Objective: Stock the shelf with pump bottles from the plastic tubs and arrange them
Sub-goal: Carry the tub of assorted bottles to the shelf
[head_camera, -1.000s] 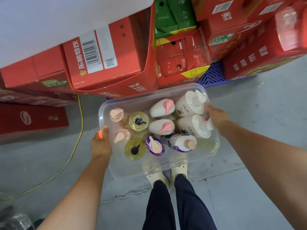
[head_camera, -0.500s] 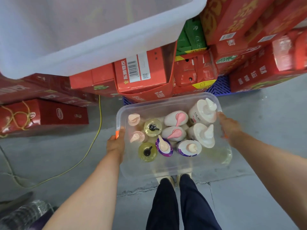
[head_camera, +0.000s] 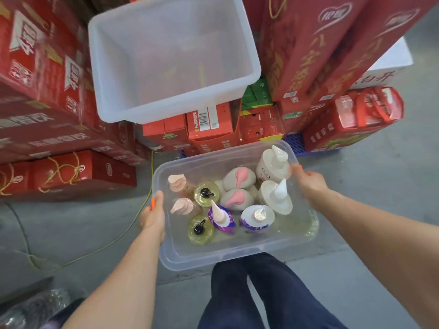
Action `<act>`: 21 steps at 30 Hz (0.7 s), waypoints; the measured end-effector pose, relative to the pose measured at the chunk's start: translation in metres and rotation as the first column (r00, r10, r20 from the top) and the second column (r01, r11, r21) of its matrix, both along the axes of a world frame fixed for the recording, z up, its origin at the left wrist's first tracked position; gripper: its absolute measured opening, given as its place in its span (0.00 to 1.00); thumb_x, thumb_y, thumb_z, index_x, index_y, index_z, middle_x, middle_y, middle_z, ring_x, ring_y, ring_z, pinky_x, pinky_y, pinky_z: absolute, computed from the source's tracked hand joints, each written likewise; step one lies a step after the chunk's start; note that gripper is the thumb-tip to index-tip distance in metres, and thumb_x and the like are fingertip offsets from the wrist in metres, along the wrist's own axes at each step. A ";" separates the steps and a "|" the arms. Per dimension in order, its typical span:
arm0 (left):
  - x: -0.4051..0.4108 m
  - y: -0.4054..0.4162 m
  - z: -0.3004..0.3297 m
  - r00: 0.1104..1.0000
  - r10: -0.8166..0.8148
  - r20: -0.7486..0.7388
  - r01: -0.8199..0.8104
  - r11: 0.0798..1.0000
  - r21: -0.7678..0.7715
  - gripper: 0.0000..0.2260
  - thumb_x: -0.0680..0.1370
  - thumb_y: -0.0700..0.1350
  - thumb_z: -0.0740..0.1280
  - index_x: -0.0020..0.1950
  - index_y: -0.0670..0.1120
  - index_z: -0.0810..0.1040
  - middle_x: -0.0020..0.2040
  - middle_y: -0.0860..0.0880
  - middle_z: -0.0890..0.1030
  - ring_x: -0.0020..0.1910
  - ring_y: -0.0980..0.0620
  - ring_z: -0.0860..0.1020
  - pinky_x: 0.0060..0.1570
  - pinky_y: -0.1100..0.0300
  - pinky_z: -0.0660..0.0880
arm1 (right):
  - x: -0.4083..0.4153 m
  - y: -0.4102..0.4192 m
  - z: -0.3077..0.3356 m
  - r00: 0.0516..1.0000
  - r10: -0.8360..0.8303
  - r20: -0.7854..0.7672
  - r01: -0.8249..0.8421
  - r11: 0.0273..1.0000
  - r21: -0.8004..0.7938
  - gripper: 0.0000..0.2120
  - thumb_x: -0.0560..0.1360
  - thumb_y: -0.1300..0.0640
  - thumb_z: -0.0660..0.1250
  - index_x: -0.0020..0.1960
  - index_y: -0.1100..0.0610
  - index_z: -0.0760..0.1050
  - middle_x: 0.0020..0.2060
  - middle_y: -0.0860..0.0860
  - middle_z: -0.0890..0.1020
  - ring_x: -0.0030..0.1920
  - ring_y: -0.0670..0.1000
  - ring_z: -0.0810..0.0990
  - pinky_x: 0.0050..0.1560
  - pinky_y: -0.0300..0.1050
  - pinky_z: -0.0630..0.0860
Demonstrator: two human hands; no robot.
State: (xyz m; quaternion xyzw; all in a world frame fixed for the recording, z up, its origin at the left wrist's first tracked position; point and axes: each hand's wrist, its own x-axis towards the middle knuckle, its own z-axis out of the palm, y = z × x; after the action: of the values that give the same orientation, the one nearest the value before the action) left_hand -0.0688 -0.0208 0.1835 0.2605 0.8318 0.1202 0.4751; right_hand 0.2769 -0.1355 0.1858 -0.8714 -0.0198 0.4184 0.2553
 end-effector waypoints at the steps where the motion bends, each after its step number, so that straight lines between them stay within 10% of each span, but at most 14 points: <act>1: -0.003 -0.003 0.011 1.000 0.012 -0.004 -0.012 1.000 0.011 0.35 0.76 0.67 0.61 0.73 0.44 0.68 0.72 0.43 0.70 0.68 0.39 0.70 0.68 0.40 0.67 | -0.002 0.000 0.010 1.000 0.013 0.012 -0.013 1.000 0.004 0.30 0.71 0.31 0.62 0.41 0.60 0.75 0.36 0.57 0.78 0.34 0.57 0.74 0.37 0.47 0.71; 12: -0.077 -0.044 0.097 0.986 0.161 -0.051 -0.155 0.981 0.114 0.26 0.78 0.67 0.56 0.54 0.44 0.73 0.57 0.40 0.77 0.59 0.37 0.76 0.63 0.42 0.72 | -0.069 0.042 0.109 0.988 0.115 0.105 -0.121 0.991 0.055 0.37 0.71 0.34 0.66 0.64 0.64 0.74 0.58 0.61 0.78 0.56 0.63 0.78 0.51 0.51 0.72; 21: -0.211 -0.036 0.122 0.949 0.314 -0.036 -0.308 0.943 0.125 0.34 0.75 0.70 0.57 0.60 0.40 0.76 0.61 0.40 0.78 0.59 0.38 0.76 0.64 0.42 0.71 | -0.206 0.100 0.142 0.965 0.238 0.113 -0.244 0.969 0.042 0.35 0.68 0.31 0.66 0.51 0.64 0.79 0.48 0.60 0.82 0.48 0.63 0.80 0.52 0.54 0.76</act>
State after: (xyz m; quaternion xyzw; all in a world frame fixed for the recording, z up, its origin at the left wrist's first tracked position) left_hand -0.2798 -0.0563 0.3051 0.1568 0.8668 0.2354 0.4107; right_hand 0.0705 -0.0350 0.3273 -0.8763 -0.1511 0.3983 0.2249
